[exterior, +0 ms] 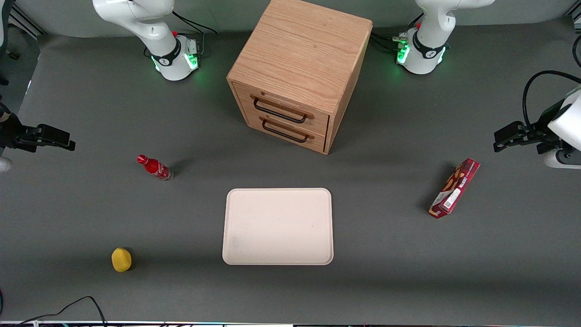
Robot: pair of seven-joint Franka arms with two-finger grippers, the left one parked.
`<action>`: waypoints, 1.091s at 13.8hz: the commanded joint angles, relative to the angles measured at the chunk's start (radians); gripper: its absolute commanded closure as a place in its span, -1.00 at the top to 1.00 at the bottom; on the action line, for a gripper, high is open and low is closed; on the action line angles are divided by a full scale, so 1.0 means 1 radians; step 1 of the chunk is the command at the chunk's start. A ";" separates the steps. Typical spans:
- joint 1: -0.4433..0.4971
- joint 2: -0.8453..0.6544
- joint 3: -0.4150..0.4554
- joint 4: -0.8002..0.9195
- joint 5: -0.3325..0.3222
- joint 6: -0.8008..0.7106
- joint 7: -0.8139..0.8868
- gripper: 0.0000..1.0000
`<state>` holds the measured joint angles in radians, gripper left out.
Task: Place coke bottle on tray
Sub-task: 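Move the open right gripper toward the red Coca-Cola bottle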
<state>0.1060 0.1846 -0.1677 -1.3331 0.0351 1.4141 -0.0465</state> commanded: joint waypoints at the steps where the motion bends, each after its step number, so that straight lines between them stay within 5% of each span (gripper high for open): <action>1: 0.003 -0.019 -0.009 -0.012 0.016 0.000 -0.001 1.00; 11: 0.004 0.001 -0.006 -0.032 0.022 0.022 -0.001 1.00; 15: 0.012 -0.034 -0.004 -0.251 0.072 0.216 -0.018 1.00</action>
<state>0.1071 0.1911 -0.1658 -1.4466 0.0685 1.5289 -0.0470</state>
